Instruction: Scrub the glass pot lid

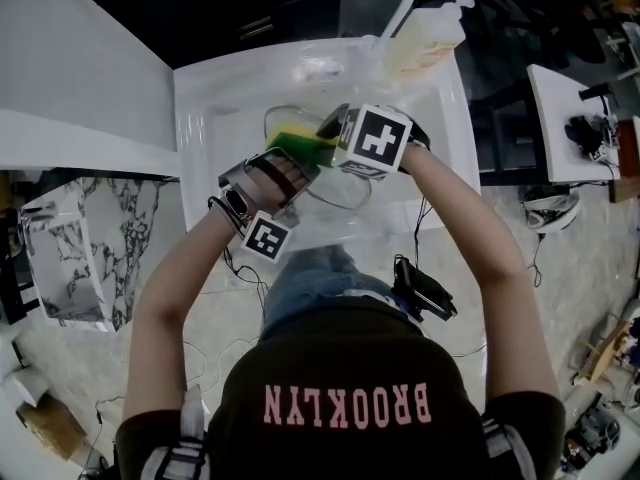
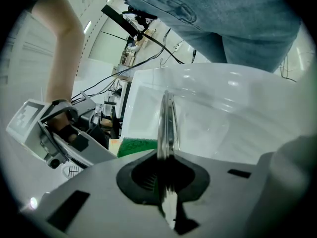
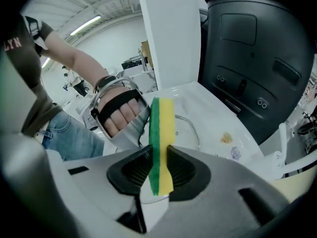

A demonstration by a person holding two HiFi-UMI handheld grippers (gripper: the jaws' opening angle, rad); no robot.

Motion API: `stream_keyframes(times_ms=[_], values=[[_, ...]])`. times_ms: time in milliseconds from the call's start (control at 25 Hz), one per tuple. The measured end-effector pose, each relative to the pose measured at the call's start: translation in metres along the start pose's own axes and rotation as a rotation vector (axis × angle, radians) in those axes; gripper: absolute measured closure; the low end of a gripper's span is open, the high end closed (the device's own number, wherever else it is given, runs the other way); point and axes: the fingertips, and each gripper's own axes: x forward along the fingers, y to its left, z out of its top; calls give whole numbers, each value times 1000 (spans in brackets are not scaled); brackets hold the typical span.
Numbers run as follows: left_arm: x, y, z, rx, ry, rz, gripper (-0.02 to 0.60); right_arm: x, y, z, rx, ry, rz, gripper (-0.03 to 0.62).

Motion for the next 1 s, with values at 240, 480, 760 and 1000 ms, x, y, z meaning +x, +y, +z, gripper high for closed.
stream_keyframes(times_ms=[240, 480, 760, 1000], values=[[0, 0, 0, -10, -6, -7, 565, 6, -14, 1, -3, 32, -15, 514], [-1, 0, 1, -18, -20, -10, 565, 14, -33, 6, 38, 42, -22, 514], [-1, 0, 2, -20, -33, -21, 565, 34, -67, 10, 52, 78, -58, 516], [-3, 2, 2, -29, -56, -29, 566, 51, -89, -4, 117, 103, -23, 517]])
